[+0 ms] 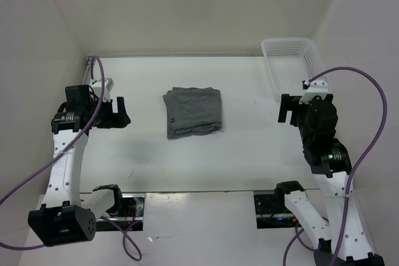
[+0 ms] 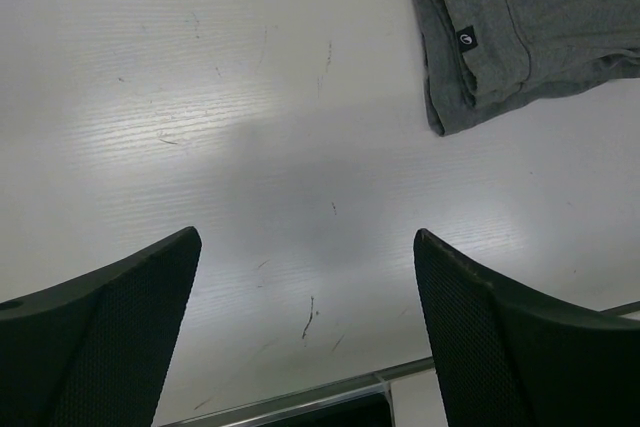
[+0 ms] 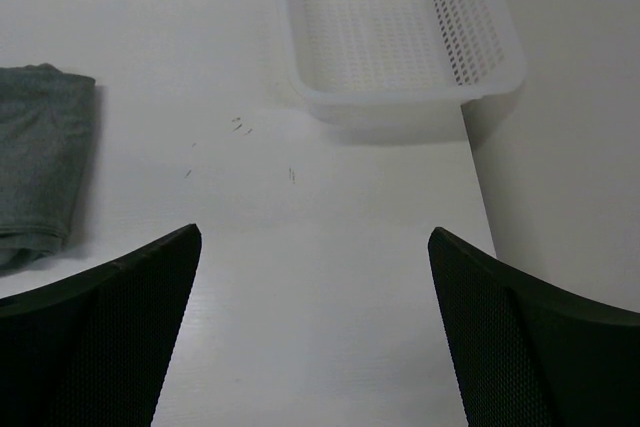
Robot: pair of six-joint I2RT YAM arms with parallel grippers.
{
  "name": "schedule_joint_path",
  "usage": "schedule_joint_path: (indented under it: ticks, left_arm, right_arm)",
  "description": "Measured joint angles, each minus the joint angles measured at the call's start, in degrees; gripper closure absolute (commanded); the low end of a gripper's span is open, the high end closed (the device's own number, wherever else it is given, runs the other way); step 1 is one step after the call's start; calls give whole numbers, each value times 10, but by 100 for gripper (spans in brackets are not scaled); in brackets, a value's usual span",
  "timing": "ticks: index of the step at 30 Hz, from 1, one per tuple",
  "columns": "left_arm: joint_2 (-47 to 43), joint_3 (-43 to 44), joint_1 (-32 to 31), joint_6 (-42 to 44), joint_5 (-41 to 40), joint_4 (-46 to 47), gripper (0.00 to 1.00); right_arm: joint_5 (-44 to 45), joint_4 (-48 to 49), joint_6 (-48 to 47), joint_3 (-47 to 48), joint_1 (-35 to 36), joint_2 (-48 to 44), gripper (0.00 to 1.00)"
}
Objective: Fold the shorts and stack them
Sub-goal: Fold the shorts
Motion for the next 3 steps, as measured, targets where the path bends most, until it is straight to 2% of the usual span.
schedule_joint_path:
  ticks: [3]
  left_arm:
    - [0,0,0,0,0,0,5]
  right_arm:
    - [1,0,0,-2,0,-8,1]
